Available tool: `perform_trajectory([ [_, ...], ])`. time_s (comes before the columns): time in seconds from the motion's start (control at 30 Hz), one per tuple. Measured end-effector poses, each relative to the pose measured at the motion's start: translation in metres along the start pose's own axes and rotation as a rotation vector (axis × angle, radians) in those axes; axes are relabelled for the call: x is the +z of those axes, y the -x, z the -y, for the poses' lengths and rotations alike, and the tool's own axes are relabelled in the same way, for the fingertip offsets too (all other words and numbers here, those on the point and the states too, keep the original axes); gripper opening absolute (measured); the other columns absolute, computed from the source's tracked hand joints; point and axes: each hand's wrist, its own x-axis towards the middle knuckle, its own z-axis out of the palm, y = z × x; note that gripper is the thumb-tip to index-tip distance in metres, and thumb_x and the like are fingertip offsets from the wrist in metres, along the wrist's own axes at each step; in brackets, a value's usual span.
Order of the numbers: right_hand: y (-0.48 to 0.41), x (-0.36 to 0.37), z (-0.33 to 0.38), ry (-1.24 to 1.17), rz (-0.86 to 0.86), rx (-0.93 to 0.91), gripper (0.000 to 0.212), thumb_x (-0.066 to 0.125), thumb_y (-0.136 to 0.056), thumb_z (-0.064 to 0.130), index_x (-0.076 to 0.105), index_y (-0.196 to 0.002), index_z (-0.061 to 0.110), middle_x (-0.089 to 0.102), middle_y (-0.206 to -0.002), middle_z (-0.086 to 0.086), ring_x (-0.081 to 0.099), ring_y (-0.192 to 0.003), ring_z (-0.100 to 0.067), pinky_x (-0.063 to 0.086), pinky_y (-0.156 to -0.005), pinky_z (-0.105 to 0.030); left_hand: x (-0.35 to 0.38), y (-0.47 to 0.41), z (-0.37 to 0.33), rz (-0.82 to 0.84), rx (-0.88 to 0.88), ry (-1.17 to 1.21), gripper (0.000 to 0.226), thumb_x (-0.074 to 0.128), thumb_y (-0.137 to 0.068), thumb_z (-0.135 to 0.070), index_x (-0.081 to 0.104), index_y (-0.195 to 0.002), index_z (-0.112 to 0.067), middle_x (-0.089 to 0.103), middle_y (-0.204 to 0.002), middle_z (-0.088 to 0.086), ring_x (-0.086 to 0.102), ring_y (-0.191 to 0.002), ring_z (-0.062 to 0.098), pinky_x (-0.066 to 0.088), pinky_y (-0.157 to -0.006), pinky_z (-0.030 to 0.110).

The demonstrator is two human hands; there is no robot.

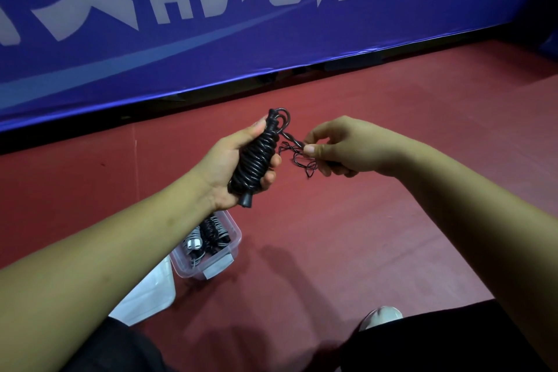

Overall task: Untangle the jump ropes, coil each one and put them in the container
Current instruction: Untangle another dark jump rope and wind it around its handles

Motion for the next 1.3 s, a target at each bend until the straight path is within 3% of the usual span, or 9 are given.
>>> perform_trajectory([
  [0.13, 0.006, -0.007, 0.008, 0.037, 0.021, -0.032, 0.023, 0.054, -0.103, 0.028, 0.068, -0.086, 0.019, 0.061, -0.058, 0.001, 0.045, -0.046, -0.008, 0.039, -0.046, -0.024, -0.001, -0.002, -0.004, 0.019, 0.010, -0.045, 0.029, 0.060, -0.086, -0.040, 0.054, -0.106, -0.021, 0.054, -0.065, 0.009, 0.050, -0.046, 0.019, 0.046, -0.040, 0.022],
  [0.27, 0.013, -0.012, 0.020, 0.110, -0.010, -0.130, 0.043, 0.056, -0.102, 0.030, 0.065, -0.060, 0.028, 0.053, -0.052, 0.005, 0.044, -0.046, -0.010, 0.039, -0.046, -0.022, -0.003, -0.003, -0.009, -0.006, 0.010, -0.175, 0.022, 0.063, -0.084, -0.034, 0.053, -0.094, -0.018, 0.054, -0.066, 0.011, 0.052, -0.047, 0.019, 0.047, -0.040, 0.022],
  [0.43, 0.012, -0.004, 0.026, 0.421, 0.021, -0.281, 0.016, 0.065, -0.090, 0.014, 0.071, -0.080, 0.004, 0.056, -0.063, -0.013, 0.038, -0.051, -0.011, 0.031, -0.049, -0.022, -0.007, -0.010, -0.003, -0.106, 0.156, -0.767, 0.019, 0.070, -0.089, -0.025, 0.060, -0.096, -0.011, 0.062, -0.069, 0.011, 0.058, -0.055, 0.022, 0.049, -0.047, 0.027],
  [0.57, 0.009, 0.006, 0.024, 0.465, 0.015, -0.324, 0.012, 0.066, -0.090, 0.013, 0.075, -0.086, 0.006, 0.064, -0.068, -0.010, 0.048, -0.055, -0.015, 0.038, -0.055, -0.025, -0.011, -0.010, -0.003, -0.019, 0.171, -1.143, 0.013, 0.073, -0.087, -0.034, 0.061, -0.092, -0.029, 0.067, -0.069, 0.007, 0.061, -0.053, 0.024, 0.050, -0.047, 0.031],
  [0.7, 0.006, 0.011, 0.023, 0.472, -0.021, -0.349, 0.011, 0.066, -0.090, 0.014, 0.075, -0.086, 0.009, 0.067, -0.071, -0.004, 0.055, -0.060, -0.013, 0.040, -0.058, -0.028, -0.005, -0.004, -0.004, -0.002, 0.231, -1.443, 0.022, 0.073, -0.079, -0.051, 0.060, -0.093, -0.039, 0.070, -0.073, -0.001, 0.069, -0.060, 0.017, 0.059, -0.061, 0.038],
  [0.8, 0.006, 0.010, 0.025, 0.463, -0.081, -0.385, 0.011, 0.066, -0.091, 0.016, 0.073, -0.083, 0.011, 0.064, -0.068, 0.004, 0.054, -0.059, -0.008, 0.041, -0.057, -0.027, 0.003, 0.003, -0.006, 0.023, 0.149, -1.461, 0.028, 0.073, -0.076, -0.059, 0.063, -0.090, -0.037, 0.068, -0.062, 0.001, 0.067, -0.052, 0.020, 0.054, -0.049, 0.031],
  [0.97, 0.000, 0.009, 0.028, 0.442, -0.180, -0.399, 0.014, 0.067, -0.091, 0.020, 0.074, -0.082, 0.011, 0.066, -0.067, 0.002, 0.059, -0.060, -0.018, 0.046, -0.057, -0.036, 0.007, 0.012, -0.010, 0.013, 0.191, -1.464, 0.041, 0.065, -0.068, -0.074, 0.065, -0.091, -0.040, 0.068, -0.058, 0.001, 0.066, -0.049, 0.017, 0.055, -0.057, 0.033],
  [1.13, -0.007, 0.006, 0.015, 0.283, -0.170, -0.307, 0.018, 0.073, -0.090, 0.029, 0.072, -0.074, 0.020, 0.062, -0.058, 0.009, 0.054, -0.054, -0.004, 0.039, -0.053, -0.021, 0.005, 0.017, -0.007, 0.066, 0.294, -1.453, 0.031, 0.069, -0.083, -0.054, 0.059, -0.075, -0.026, 0.066, -0.057, 0.004, 0.066, -0.049, 0.017, 0.054, -0.053, 0.032],
  [1.3, -0.007, 0.013, 0.013, -0.004, -0.125, -0.258, 0.025, 0.065, -0.096, 0.033, 0.073, -0.076, 0.019, 0.060, -0.061, -0.008, 0.047, -0.056, -0.013, 0.038, -0.053, -0.025, 0.000, 0.024, -0.008, 0.154, 0.314, -1.085, 0.020, 0.074, -0.083, -0.038, 0.063, -0.080, -0.022, 0.059, -0.055, -0.001, 0.056, -0.042, 0.014, 0.046, -0.044, 0.026],
])
